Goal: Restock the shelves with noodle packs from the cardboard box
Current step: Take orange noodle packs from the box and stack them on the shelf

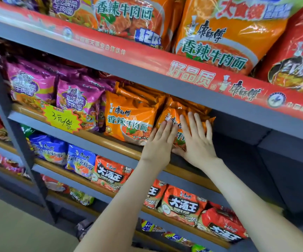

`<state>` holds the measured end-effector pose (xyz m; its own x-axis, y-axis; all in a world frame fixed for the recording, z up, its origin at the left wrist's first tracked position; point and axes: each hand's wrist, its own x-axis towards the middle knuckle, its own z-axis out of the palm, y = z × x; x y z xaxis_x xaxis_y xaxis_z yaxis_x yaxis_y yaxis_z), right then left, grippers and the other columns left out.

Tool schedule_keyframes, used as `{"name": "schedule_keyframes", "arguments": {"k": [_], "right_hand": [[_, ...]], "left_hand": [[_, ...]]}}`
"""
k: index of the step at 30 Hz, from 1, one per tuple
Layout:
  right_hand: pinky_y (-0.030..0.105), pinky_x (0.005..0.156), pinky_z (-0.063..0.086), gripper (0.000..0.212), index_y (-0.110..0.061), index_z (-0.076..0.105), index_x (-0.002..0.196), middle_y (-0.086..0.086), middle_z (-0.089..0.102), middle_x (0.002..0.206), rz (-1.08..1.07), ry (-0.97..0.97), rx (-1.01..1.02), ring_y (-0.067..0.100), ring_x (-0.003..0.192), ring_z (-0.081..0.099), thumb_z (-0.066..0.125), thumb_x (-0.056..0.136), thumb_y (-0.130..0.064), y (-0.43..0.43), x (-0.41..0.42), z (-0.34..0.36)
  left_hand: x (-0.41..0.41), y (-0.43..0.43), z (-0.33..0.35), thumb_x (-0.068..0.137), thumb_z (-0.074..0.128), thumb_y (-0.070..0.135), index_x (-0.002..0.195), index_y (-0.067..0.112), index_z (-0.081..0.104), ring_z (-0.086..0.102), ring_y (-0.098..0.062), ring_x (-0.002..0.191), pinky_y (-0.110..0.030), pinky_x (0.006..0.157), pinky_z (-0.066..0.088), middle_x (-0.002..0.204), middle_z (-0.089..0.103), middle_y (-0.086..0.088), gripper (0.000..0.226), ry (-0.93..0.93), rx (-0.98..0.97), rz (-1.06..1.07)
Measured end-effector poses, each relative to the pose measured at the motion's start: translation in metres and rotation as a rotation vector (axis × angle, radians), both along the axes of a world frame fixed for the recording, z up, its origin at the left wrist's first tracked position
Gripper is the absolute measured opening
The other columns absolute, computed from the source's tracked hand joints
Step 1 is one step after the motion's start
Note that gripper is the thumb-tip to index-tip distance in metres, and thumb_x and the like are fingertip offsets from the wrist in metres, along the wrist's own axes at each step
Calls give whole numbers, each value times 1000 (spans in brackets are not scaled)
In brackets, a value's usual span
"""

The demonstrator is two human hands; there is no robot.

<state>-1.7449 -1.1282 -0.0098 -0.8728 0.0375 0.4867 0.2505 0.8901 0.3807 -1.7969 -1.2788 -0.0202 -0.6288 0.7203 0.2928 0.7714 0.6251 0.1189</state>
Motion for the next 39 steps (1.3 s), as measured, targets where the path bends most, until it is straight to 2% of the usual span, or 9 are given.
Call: {"name": "schedule_keyframes", "arguments": {"k": [7,12,16,21,26,31,33,36,39], "right_hand": [[53,114,-7,90,-21,6,153,13,4,159,43,17,-28,31,146,-1,51,86,-63,-17,24,9],[56,113,-2,88,-24,8,153,12,8,159,105,129,-80,34,146,4,61,86,-43,-64,94,-7],[57,113,1,80,-25,6,153,13,11,158,83,105,-150,36,145,8,51,89,-43,-105,154,-54],[58,112,7,90,-25,9,152,10,10,159,137,-195,-302,34,145,12,64,82,-41,-149,207,-176],[56,112,10,98,-24,18,152,11,18,157,188,-544,-395,34,143,19,75,74,-36,-174,255,-318],[53,115,0,104,-26,19,152,8,14,158,191,-795,-440,32,145,14,79,68,-34,-193,292,-441],[52,115,-1,105,-27,16,153,8,13,159,214,-833,-450,32,145,13,79,69,-32,-199,301,-480],[53,115,-1,110,-27,10,153,10,14,159,260,-868,-471,32,145,14,79,68,-34,-207,310,-527],[54,114,1,113,-26,8,153,11,14,158,287,-918,-487,33,145,10,80,66,-39,-214,319,-565]], "left_hand": [[18,-6,5,99,34,13,152,19,-10,-16,-26,146,-41,120,4,157,-22,-10,69,-18,-25,-1],[73,-39,-35,96,30,34,150,14,24,20,-32,144,-51,113,22,156,18,-18,58,139,256,32],[130,-87,-104,97,37,38,152,17,24,14,-35,145,-58,113,18,157,15,-19,60,37,215,134],[200,-153,-232,87,45,46,151,19,27,16,-36,143,-62,109,15,156,20,-18,72,-210,-16,328],[269,-202,-355,84,36,53,151,21,21,17,-35,142,-60,112,2,155,26,-12,76,-456,-258,406],[311,-225,-462,67,76,51,147,21,29,19,-33,142,-55,114,-2,151,33,-15,97,-612,-479,342],[319,-231,-492,63,77,52,147,21,33,13,-33,145,-54,115,-6,151,33,-15,99,-652,-597,249],[330,-242,-534,59,77,62,151,24,11,-4,-29,146,-53,109,-25,158,-1,-12,119,-663,-840,93],[327,-250,-561,54,77,68,148,24,32,11,-32,146,-56,108,-23,158,19,-10,113,-645,-956,-10]]}}
